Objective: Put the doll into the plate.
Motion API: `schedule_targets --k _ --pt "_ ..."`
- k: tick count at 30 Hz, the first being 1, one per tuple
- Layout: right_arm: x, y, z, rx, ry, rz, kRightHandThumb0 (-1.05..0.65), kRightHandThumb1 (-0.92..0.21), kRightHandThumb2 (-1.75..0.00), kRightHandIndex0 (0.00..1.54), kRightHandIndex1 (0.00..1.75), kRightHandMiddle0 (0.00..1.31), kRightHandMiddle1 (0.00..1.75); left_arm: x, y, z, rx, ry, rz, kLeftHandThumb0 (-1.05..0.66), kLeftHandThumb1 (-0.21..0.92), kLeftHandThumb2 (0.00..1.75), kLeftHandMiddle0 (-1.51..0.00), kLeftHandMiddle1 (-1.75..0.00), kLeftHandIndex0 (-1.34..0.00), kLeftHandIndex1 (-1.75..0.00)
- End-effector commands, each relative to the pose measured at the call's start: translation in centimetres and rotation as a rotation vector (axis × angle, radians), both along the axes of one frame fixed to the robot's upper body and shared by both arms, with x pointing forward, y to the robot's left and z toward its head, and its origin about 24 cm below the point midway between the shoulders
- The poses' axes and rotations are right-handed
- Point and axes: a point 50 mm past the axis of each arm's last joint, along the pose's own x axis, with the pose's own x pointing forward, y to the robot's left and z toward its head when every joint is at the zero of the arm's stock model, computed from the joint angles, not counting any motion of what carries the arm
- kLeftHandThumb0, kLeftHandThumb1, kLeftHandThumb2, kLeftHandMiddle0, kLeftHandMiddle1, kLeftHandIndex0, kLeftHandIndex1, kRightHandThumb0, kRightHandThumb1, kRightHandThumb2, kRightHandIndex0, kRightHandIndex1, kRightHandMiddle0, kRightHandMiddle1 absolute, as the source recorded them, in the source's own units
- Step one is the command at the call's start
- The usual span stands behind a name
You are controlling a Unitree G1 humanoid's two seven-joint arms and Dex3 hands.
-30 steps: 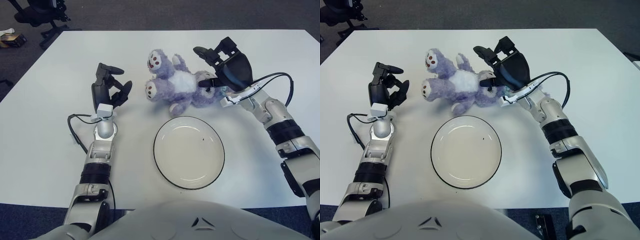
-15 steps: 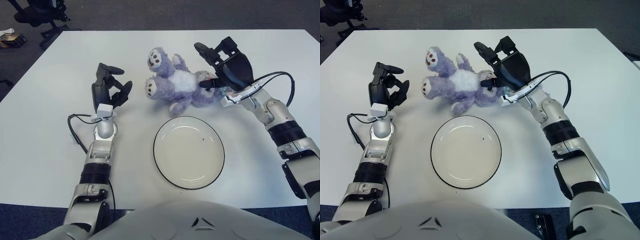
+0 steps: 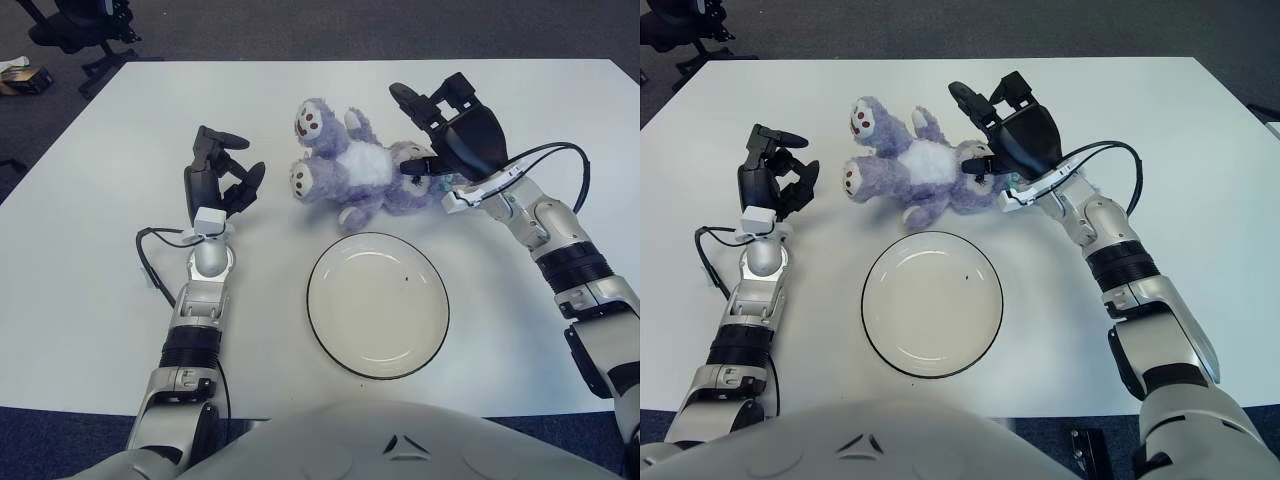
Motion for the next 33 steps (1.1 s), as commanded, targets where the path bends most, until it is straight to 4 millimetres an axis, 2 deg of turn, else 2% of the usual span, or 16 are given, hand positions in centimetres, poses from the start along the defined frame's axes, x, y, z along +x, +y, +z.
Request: schedule_targets --k 1,9,12,14,15,17,18,19,22,26,27,28,30,33 --pt "-0.32 -0.47 0.18 0.014 -0.014 -0.005 -0.91 -0.92 -0.72 0.00 0.00 0.16 0.00 -1.53 0.18 -3.65 -0.033 0.137 0.010 -0.36 0.92 0.31 -0.87 -1.75 -0.42 -1.52" --pt "-0.46 -0.48 0.18 0.021 -0.028 -0.004 -0.91 -0.92 -0.72 0.00 0.00 0.13 0.00 -1.55 0.19 -3.68 -0.033 0.135 0.008 -0.36 0.92 0.31 -0.87 -1.75 -0.42 -1.52" --pt "-0.78 -0.34 0.24 0.098 -0.106 0.052 -0.90 -0.92 -0.73 0.00 0.00 0.08 0.00 -1.49 0.18 -3.69 -0.034 0.135 0.007 -0.36 0.92 0.31 -0.87 -1.75 -0.42 -1.52" --pt "-0.91 -0.27 0.30 0.160 -0.153 0.080 -0.75 -0.92 -0.60 0.16 0.03 0.13 0.04 -1.50 0.19 -3.71 -0.034 0.134 0.008 -0.36 0.92 0.31 -0.87 -1.75 -0.42 -1.52" --pt "-0.96 -0.24 0.34 0.196 -0.177 0.095 -0.72 -0.92 -0.57 0.20 0.03 0.14 0.04 -1.51 0.20 -3.72 -0.034 0.134 0.008 -0.36 0.92 0.31 -0.87 -1.75 -0.42 -1.52" --pt "-0.98 -0.21 0.34 0.238 -0.210 0.113 -0.54 -0.92 -0.44 0.40 0.06 0.30 0.14 -1.52 0.22 -3.73 -0.033 0.134 0.009 -0.36 0.92 0.31 -0.87 -1.75 -0.42 -1.52" --pt "-0.96 -0.20 0.33 0.253 -0.223 0.120 -0.43 -0.92 -0.41 0.41 0.32 0.32 0.40 -1.52 0.23 -3.73 -0.033 0.134 0.009 -0.36 0.92 0.31 -0.87 -1.75 -0.42 -1.52" --pt "-0.94 -0.21 0.30 0.259 -0.230 0.124 -0.28 -0.92 -0.39 0.40 0.73 0.31 0.82 -1.53 0.23 -3.73 -0.032 0.134 0.009 -0.36 0.92 0.31 -0.87 -1.75 -0.42 -1.51" --pt "-0.87 -0.24 0.22 0.265 -0.241 0.131 -0.09 -0.92 -0.37 0.37 1.21 0.30 1.31 -1.53 0.24 -3.74 -0.032 0.134 0.009 -0.36 0.92 0.31 -0.87 -1.75 -0.43 -1.51" --pt "-0.73 -0.37 0.18 0.257 -0.281 0.122 -0.03 -0.92 -0.36 0.36 1.39 0.30 1.49 -1.52 0.24 -3.73 -0.031 0.135 0.010 -0.36 0.92 0.31 -0.87 -1.75 -0.43 -1.51" --pt "-0.70 -0.45 0.22 0.250 -0.311 0.120 -0.02 -0.84 -0.49 0.35 1.47 0.33 1.53 -1.51 0.25 -3.72 -0.031 0.135 0.010 -0.36 0.92 0.31 -0.87 -1.75 -0.43 -1.51" --pt "-0.68 -0.50 0.25 0.244 -0.334 0.119 -0.01 -0.69 -0.75 0.38 1.57 0.38 1.59 -1.51 0.25 -3.71 -0.031 0.136 0.010 -0.36 0.92 0.31 -0.87 -1.75 -0.43 -1.51" --pt "-0.67 -0.53 0.27 0.239 -0.353 0.129 0.00 -0.54 -0.98 0.42 1.66 0.42 1.65 -1.52 0.25 -3.70 -0.031 0.136 0.010 -0.36 0.92 0.31 -0.86 -1.75 -0.42 -1.51" --pt "-0.65 -0.53 0.27 0.236 -0.364 0.144 0.00 -0.43 -1.17 0.47 1.72 0.42 1.71 -1.52 0.25 -3.70 -0.031 0.136 0.010 -0.36 0.92 0.31 -0.86 -1.75 -0.42 -1.52"
